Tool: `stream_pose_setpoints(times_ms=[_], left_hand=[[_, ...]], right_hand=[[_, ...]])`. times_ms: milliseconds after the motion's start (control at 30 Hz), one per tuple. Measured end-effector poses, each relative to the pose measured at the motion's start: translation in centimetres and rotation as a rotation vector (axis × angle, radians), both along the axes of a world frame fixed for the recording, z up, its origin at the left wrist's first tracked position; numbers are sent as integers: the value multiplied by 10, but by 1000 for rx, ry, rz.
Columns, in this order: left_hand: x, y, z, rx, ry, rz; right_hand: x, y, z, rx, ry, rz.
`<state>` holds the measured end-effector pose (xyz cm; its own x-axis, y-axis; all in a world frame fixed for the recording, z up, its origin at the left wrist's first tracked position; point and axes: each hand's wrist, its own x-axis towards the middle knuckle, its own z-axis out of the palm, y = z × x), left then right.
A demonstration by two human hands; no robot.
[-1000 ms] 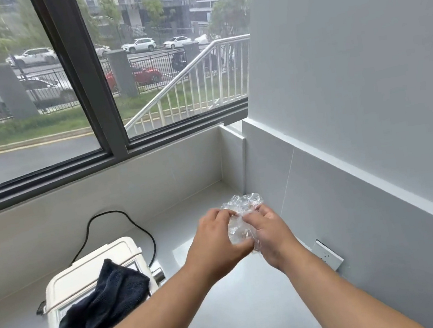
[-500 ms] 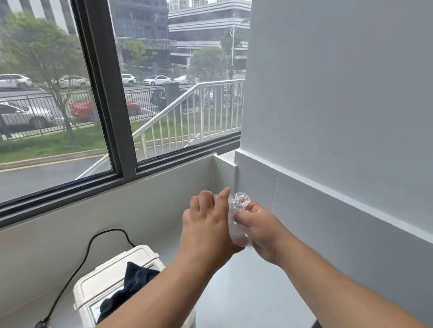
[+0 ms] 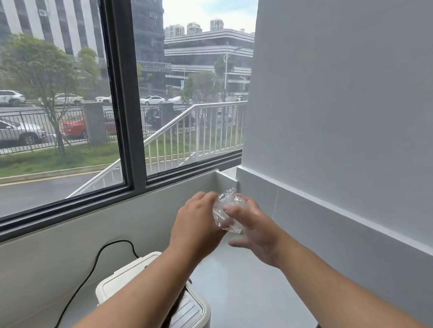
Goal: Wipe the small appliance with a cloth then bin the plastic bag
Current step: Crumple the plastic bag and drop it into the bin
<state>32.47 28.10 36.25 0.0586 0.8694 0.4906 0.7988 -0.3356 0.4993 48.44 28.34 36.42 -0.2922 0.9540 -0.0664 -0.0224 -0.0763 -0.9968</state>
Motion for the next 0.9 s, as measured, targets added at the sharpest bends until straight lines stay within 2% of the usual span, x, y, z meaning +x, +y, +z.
stream_pose_setpoints(times_ms=[133,300,400,533,600,700,800,900], left_hand=[[11,-13,-2,-45,-150,-84],[36,-27,-10,-67,-278,-206],[48,-36,-23,-45,-233,-309],[67,-37,-34,19,-58,-340],[79,-33,-34,42,31,-338],[97,-24,-32,38,73,-377],[119,-16,-31,-18,39,-422],[146,-12,-33,-68,25,-416]], right_hand=[[-2,-15,7,-62,163,106],[16,-26,2,-22,214,-54],[37,-28,-4,-17,226,-211],[54,-33,-9,45,-49,-234],[62,-36,-13,71,-108,-200],[81,-45,-17,24,-44,-239],[114,-52,-19,-38,26,-236],[148,-55,-22,-49,3,-295]])
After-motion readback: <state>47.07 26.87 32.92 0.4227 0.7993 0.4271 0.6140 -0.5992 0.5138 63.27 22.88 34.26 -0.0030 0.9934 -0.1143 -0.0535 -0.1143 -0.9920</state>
